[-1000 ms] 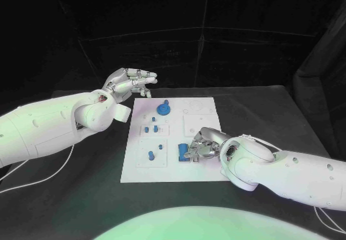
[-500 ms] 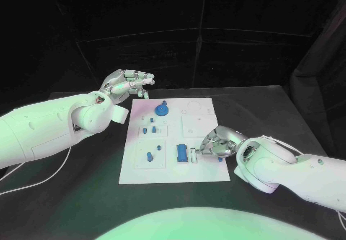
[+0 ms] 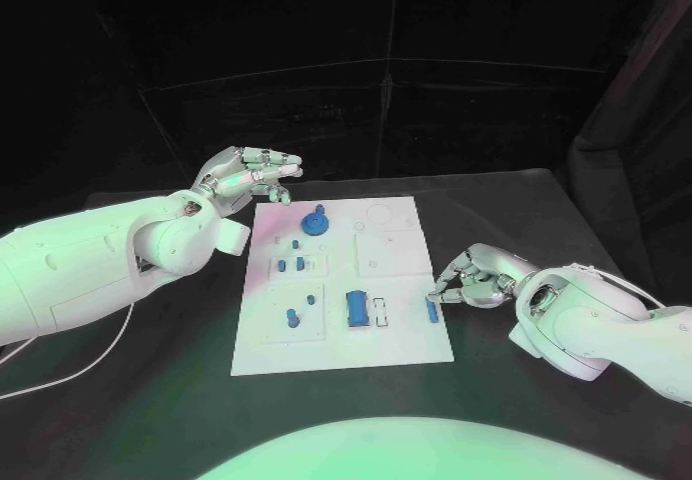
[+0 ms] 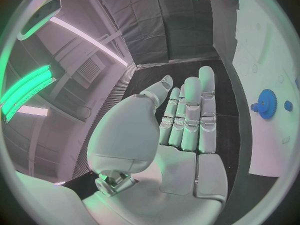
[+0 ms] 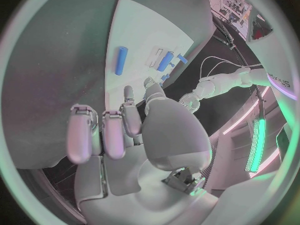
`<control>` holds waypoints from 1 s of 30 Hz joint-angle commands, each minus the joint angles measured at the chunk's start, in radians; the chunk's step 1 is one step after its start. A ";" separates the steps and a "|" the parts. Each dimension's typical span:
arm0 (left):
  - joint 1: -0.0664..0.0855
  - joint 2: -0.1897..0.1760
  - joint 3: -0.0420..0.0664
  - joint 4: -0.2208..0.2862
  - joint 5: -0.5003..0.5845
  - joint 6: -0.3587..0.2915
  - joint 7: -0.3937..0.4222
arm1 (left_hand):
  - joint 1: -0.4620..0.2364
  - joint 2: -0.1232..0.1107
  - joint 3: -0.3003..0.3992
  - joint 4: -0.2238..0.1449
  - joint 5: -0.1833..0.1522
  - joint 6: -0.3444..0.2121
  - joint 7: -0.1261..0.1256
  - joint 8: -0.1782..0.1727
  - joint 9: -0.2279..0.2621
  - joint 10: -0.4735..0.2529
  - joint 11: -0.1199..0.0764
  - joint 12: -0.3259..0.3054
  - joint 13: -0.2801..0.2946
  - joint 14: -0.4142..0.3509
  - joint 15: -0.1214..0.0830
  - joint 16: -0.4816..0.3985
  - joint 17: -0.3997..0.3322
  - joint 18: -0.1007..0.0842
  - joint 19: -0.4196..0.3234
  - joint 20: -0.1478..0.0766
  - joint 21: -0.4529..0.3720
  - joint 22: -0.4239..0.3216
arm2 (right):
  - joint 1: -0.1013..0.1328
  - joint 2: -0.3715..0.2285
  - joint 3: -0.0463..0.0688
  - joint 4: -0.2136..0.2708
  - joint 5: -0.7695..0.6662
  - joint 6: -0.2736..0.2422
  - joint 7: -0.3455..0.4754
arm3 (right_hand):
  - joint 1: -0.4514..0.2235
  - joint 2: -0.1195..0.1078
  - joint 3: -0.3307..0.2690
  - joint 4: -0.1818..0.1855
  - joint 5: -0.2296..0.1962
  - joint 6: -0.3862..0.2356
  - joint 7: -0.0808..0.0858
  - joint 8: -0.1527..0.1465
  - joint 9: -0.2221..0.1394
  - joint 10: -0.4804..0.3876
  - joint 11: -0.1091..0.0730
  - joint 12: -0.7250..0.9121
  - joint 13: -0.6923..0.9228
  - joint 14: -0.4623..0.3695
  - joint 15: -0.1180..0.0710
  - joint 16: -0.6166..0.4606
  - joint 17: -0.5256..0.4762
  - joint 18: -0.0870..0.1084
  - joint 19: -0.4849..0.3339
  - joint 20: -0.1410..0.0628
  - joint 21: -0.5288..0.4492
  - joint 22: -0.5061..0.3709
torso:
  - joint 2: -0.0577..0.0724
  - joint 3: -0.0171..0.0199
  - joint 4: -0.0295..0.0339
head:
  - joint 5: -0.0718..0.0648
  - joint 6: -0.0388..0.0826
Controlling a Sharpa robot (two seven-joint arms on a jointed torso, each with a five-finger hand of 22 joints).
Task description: Assemble the parts on the task board
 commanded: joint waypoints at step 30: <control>0.002 0.001 -0.002 0.000 0.004 0.016 0.008 | 0.004 0.003 -0.002 -0.002 0.000 -0.004 0.002 0.005 -0.001 -0.010 0.000 0.006 -0.002 -0.007 0.000 0.000 -0.003 0.013 0.002 -0.001 -0.007 -0.002 | -0.012 0.130 -0.001 -0.099 -0.242 0.234 -0.136 | 0.043 0.012 -0.017 -0.039 -0.042 0.029 -0.013 0.013 0.015 -0.012 -0.015 -0.024 -0.015 0.070 -0.009 -0.006 0.071 -0.008 0.001 -0.005 -0.001 -0.005 | -0.001 -0.0029 0.0037 | -0.008 -0.005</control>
